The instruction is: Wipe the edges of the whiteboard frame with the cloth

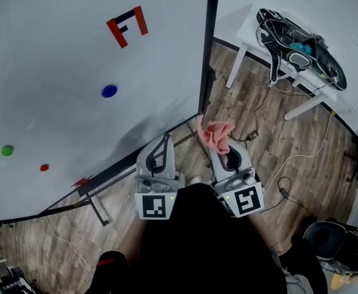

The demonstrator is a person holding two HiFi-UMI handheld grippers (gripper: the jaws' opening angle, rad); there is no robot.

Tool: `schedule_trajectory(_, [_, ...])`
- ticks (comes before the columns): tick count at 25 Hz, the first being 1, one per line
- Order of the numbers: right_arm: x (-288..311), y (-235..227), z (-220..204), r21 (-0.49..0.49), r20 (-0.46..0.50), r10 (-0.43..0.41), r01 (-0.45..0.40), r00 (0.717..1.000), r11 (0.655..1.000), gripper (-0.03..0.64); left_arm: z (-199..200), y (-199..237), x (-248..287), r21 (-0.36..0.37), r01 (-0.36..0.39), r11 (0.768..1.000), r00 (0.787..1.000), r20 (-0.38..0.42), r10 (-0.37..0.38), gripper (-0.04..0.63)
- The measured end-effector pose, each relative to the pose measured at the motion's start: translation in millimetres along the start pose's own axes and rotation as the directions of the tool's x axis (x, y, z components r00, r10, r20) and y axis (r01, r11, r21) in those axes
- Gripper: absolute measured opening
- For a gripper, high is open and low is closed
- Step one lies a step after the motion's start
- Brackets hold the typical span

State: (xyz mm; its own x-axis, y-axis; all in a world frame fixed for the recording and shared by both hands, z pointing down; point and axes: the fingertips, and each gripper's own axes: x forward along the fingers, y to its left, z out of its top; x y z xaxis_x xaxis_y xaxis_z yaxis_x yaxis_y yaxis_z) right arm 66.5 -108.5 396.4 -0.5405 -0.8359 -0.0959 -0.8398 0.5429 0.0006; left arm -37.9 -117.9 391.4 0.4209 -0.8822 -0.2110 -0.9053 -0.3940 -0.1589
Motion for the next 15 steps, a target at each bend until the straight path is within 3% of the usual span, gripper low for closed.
schedule_trajectory(5, [5.8,4.9,1.1,-0.008,0.033,-0.007,0.007,0.999,1.000,0.048,-2.3,-1.3,-3.0,-0.008,0.009,1.000,1.000,-0.003,-0.009,0.002])
schedule_trajectory(9, [4.5,1.7,-7.5,-0.001,-0.017,-0.041,0.041,0.999,0.999,0.048,-7.6,-4.3,-8.4,-0.016,0.024,1.000,0.999,-0.034,-0.025,0.001])
schedule_trajectory(15, [3.7,-1.8,-10.4,-0.014,-0.015,-0.075,0.075,0.997,0.997,0.046,-11.4,-9.5,-9.8,-0.012,0.039,0.999,0.998,-0.042,-0.040,0.002])
